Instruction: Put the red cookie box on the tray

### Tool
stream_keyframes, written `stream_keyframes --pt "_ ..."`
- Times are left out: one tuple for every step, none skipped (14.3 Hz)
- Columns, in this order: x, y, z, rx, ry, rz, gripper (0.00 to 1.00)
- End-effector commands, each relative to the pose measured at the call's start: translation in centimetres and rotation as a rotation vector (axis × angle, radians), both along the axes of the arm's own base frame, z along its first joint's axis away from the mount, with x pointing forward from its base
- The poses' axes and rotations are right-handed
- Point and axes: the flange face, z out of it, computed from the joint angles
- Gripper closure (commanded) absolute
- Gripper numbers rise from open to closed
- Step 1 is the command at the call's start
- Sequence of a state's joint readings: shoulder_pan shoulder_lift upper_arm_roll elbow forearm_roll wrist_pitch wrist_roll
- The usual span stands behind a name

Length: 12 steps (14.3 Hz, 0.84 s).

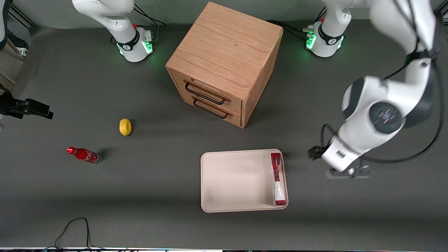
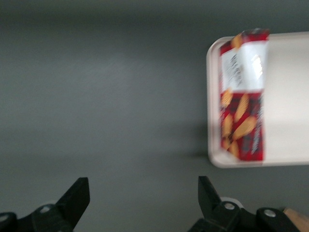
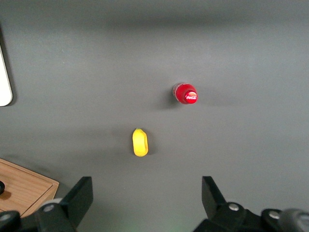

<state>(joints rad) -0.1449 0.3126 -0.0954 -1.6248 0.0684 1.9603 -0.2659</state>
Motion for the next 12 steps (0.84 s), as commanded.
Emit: stream_keyframes --pt "-6.5 4.4 2.9 0.020 0.003 0.011 0.00" --pt "-7.1 6.8 4.2 0.029 0.022 0.038 0.00" --pt "-7.6 8.6 5.2 0.034 0.040 0.030 0.00" --pt "-7.9 9.9 6.1 0.034 0.040 0.008 0.00" --pt "-8.3 11.9 7.3 0.033 0.040 0.008 0.00" --pt "-8.2 14.0 8.4 0.034 0.055 0.045 0.00" --pt "-7.8 15.5 8.8 0.034 0.065 0.062 0.00" --pt "-7.5 16.0 8.8 0.037 0.067 0.064 0.00" --pt "-7.4 15.7 8.7 0.039 0.071 0.054 0.00" --pt "-7.5 15.3 8.8 0.038 0.070 0.064 0.00" --pt "-7.5 15.5 8.9 0.038 0.075 0.070 0.00" --pt "-7.5 15.6 9.0 0.038 0.075 0.072 0.00"
